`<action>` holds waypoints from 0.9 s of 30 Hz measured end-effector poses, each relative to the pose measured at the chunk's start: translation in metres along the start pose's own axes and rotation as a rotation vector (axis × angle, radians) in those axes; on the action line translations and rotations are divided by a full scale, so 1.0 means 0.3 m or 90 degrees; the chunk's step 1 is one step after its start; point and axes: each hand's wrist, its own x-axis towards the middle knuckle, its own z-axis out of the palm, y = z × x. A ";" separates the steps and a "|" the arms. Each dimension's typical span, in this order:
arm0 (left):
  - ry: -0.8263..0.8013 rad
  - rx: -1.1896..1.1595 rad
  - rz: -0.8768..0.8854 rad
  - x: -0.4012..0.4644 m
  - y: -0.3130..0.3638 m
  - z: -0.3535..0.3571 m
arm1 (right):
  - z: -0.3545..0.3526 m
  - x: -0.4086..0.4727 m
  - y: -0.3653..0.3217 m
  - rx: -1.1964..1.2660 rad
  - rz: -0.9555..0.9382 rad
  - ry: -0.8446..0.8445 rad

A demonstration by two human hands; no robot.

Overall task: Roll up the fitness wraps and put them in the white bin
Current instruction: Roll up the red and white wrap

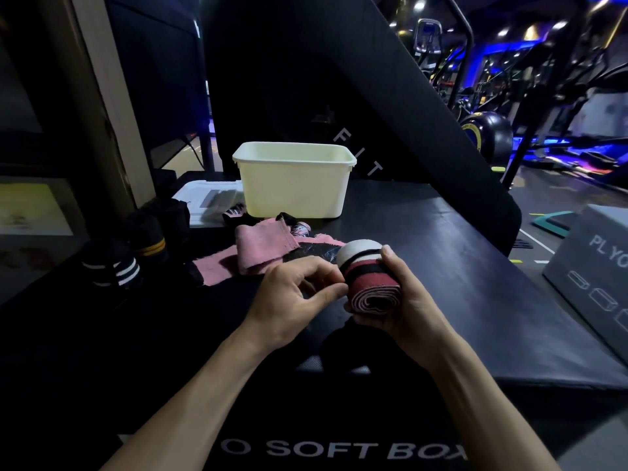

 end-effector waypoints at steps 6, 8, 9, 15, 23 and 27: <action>-0.074 -0.103 -0.087 -0.001 -0.011 -0.003 | -0.005 0.008 0.006 -0.019 -0.002 -0.008; -0.095 -0.093 -0.073 -0.007 -0.003 -0.004 | -0.005 0.012 0.007 -0.043 -0.012 -0.007; -0.086 -0.083 -0.070 -0.008 0.001 -0.007 | -0.002 0.014 0.008 -0.051 -0.020 -0.005; 0.024 0.066 -0.043 -0.007 0.005 -0.028 | 0.019 0.043 0.022 -0.052 -0.047 -0.005; -0.035 0.010 -0.076 -0.015 0.010 -0.094 | 0.043 0.034 0.020 -0.093 -0.077 0.001; -0.001 0.085 -0.030 -0.050 0.033 -0.147 | 0.088 0.018 0.023 -0.148 -0.100 -0.003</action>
